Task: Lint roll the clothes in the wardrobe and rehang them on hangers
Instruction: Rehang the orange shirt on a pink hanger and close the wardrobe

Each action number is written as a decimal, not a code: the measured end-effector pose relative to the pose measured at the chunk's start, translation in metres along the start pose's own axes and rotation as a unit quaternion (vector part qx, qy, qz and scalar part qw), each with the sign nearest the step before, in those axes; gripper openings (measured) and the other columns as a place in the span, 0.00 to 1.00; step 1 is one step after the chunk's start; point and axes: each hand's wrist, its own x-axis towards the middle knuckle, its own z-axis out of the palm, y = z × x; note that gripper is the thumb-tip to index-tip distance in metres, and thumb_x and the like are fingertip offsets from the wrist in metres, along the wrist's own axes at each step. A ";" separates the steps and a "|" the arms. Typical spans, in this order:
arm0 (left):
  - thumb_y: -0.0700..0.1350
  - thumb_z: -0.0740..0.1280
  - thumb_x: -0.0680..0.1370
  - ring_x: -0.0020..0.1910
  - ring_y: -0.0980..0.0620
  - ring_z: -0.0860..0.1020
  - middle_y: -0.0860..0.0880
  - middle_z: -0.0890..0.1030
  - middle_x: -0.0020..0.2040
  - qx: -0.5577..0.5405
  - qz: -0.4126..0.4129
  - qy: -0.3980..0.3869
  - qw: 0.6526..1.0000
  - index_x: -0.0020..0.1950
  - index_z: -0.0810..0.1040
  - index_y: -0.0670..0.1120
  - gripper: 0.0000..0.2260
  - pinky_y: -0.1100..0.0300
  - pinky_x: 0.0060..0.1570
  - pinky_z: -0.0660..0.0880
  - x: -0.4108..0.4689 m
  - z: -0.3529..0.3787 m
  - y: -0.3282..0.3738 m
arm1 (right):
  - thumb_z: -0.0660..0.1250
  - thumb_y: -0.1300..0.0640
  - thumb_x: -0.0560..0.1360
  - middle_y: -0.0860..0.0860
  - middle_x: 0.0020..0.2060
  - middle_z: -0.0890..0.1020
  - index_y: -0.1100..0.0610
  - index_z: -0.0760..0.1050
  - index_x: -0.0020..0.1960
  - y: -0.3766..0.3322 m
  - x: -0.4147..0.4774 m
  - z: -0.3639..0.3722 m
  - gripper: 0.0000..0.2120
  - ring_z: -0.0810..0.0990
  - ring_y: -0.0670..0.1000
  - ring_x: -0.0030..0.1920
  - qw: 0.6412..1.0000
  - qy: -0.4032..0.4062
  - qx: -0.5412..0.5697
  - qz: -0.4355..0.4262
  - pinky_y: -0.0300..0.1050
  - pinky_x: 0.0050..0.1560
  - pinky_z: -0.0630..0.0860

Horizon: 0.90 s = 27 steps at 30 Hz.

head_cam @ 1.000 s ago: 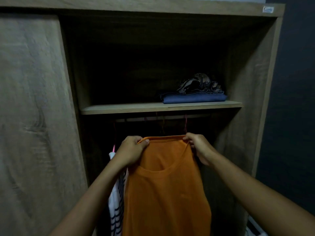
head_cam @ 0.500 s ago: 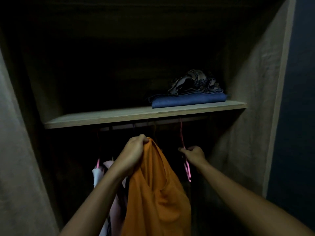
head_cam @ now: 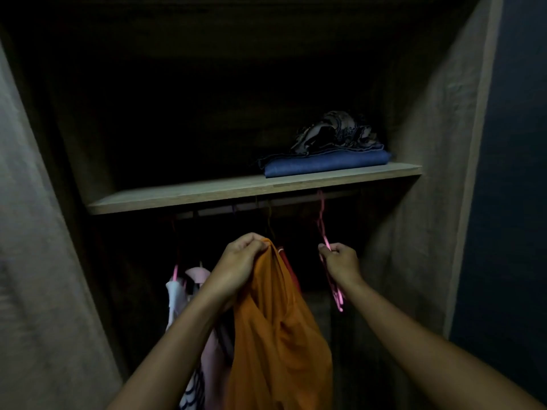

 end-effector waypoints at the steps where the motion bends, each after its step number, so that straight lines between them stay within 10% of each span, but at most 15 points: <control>1: 0.41 0.61 0.81 0.34 0.55 0.76 0.49 0.78 0.35 0.002 0.005 -0.010 1.000 0.43 0.79 0.47 0.11 0.66 0.35 0.72 -0.004 0.000 0.002 | 0.69 0.55 0.77 0.56 0.30 0.75 0.64 0.80 0.42 0.000 -0.010 -0.006 0.12 0.73 0.51 0.31 1.000 -0.004 0.002 -0.004 0.42 0.30 0.67; 14: 0.43 0.64 0.79 0.38 0.50 0.75 0.45 0.80 0.39 0.014 -0.028 0.037 0.999 0.45 0.83 0.45 0.08 0.59 0.36 0.69 -0.021 0.061 0.020 | 0.65 0.62 0.78 0.51 0.31 0.78 0.58 0.77 0.42 0.018 -0.188 -0.112 0.07 0.77 0.49 0.33 0.986 0.014 0.056 -0.158 0.40 0.33 0.74; 19: 0.43 0.65 0.79 0.36 0.53 0.76 0.48 0.80 0.37 0.022 0.011 0.023 0.999 0.45 0.83 0.44 0.08 0.62 0.37 0.71 -0.032 0.090 0.032 | 0.63 0.47 0.73 0.51 0.32 0.77 0.56 0.75 0.40 0.014 -0.203 -0.140 0.12 0.76 0.46 0.32 0.973 0.026 0.077 -0.216 0.36 0.33 0.73; 27: 0.43 0.64 0.79 0.40 0.51 0.78 0.46 0.82 0.40 0.042 0.031 0.050 0.997 0.43 0.83 0.46 0.09 0.58 0.42 0.72 -0.031 0.119 0.050 | 0.66 0.47 0.74 0.55 0.33 0.80 0.55 0.78 0.40 0.023 -0.195 -0.189 0.12 0.80 0.53 0.34 0.973 0.008 0.039 -0.226 0.54 0.36 0.80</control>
